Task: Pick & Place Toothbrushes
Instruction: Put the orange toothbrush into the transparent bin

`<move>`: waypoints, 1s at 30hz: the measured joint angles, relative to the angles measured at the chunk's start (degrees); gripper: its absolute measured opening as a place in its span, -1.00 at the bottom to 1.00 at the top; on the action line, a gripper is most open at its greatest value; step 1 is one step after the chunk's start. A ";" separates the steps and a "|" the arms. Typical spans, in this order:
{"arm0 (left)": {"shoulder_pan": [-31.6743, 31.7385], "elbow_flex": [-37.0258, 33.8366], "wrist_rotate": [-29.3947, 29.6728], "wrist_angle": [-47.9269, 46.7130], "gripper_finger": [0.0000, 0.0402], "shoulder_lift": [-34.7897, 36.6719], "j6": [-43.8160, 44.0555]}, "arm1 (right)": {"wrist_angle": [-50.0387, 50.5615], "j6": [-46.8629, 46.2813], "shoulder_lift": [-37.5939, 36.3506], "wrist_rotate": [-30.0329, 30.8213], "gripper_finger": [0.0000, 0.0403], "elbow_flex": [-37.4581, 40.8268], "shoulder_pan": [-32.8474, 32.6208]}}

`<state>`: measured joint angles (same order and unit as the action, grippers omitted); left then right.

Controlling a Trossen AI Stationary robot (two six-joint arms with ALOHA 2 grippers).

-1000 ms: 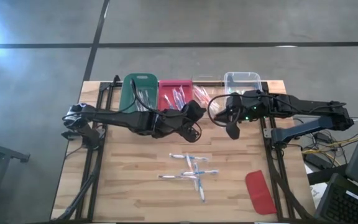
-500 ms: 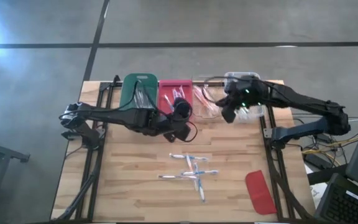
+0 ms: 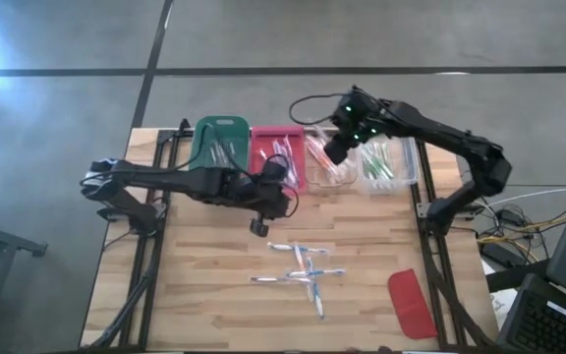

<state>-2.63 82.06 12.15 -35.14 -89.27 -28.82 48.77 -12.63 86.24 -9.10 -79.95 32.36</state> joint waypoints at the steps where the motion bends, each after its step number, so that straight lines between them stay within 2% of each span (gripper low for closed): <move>1: 0.09 -2.11 -0.36 2.12 -0.46 1.22 0.02 | 0.91 0.17 1.52 0.63 -0.95 -1.42 0.42; 7: 0.29 -15.75 -0.68 17.87 -0.51 10.97 0.52 | 6.57 0.23 9.52 1.69 -0.94 -7.82 2.10; 15: 0.29 -29.48 -0.61 33.11 -0.50 22.78 1.03 | 6.29 -0.43 16.99 1.74 -0.94 -9.80 3.51; 22: 0.26 -34.08 -0.57 35.21 -0.50 28.31 0.86 | 5.91 -1.90 21.31 1.74 -0.94 -11.24 4.84; 30: 0.24 -34.64 -0.57 35.12 -0.50 28.91 0.83 | 6.35 -3.49 23.34 1.70 -0.94 -11.36 5.98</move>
<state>-2.40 47.42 11.57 -0.01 -60.36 -27.99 55.12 -16.12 109.58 -7.40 -91.31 38.35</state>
